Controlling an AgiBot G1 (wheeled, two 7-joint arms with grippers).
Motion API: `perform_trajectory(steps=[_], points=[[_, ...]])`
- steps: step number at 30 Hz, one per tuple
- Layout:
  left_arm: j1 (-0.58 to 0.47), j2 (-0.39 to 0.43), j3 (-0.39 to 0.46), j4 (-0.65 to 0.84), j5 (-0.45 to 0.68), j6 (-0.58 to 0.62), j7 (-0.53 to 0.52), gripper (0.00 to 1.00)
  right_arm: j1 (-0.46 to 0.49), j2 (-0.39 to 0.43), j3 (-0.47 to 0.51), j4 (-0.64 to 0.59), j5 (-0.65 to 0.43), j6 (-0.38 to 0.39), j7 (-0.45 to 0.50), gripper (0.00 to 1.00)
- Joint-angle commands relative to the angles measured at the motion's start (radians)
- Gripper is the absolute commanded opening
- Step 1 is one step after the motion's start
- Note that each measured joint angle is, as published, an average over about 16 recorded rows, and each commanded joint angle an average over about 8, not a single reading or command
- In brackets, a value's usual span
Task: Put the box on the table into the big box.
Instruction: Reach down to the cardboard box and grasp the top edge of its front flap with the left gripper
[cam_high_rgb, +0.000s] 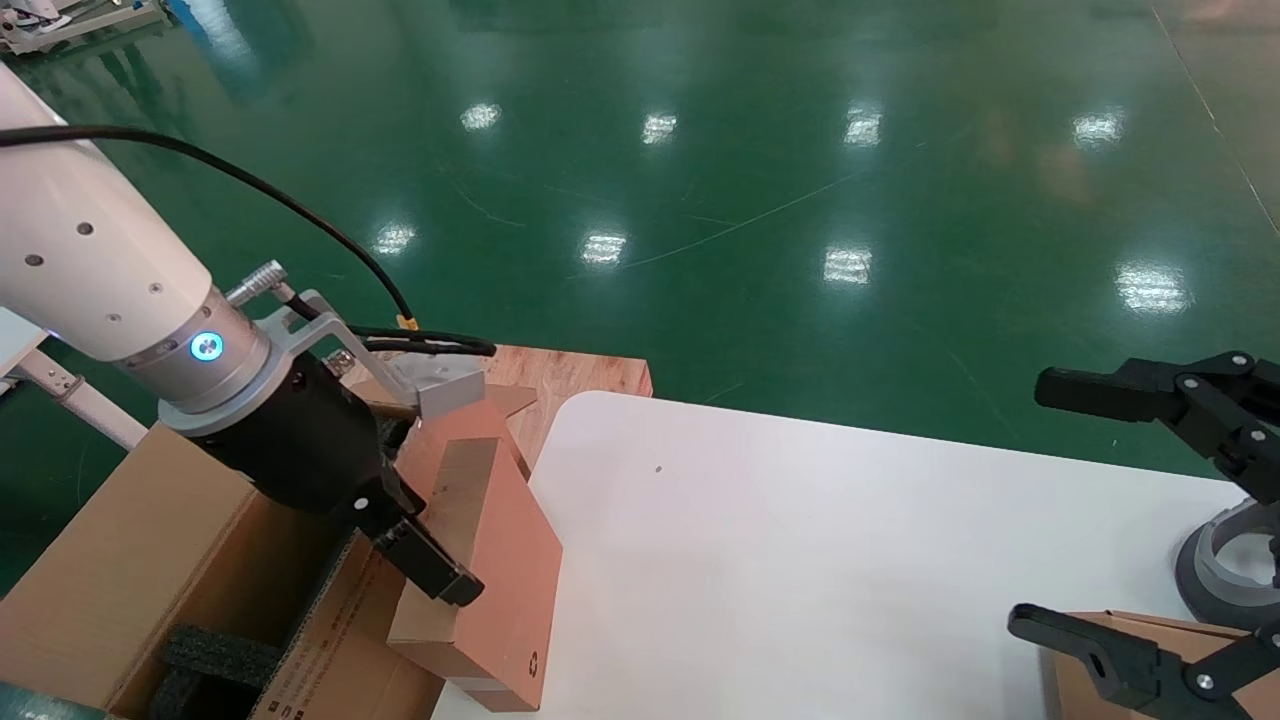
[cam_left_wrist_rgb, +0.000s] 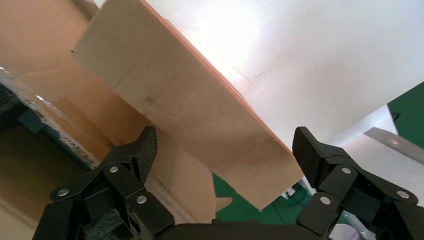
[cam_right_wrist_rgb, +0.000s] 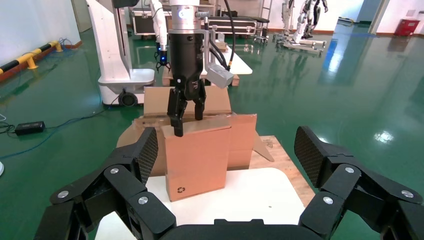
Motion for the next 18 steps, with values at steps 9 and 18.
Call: perform_trajectory(steps=[9, 18], points=[[0.032, -0.012, 0.002, 0.017, -0.013, -0.02, 0.001, 1.0, 0.0, 0.0, 0.0, 0.0, 0.0, 0.0, 0.0, 1.0], [0.049, -0.011, 0.016, 0.027, 0.019, -0.05, -0.001, 1.0, 0.0, 0.0, 0.0, 0.0, 0.0, 0.0, 0.0, 1.0]])
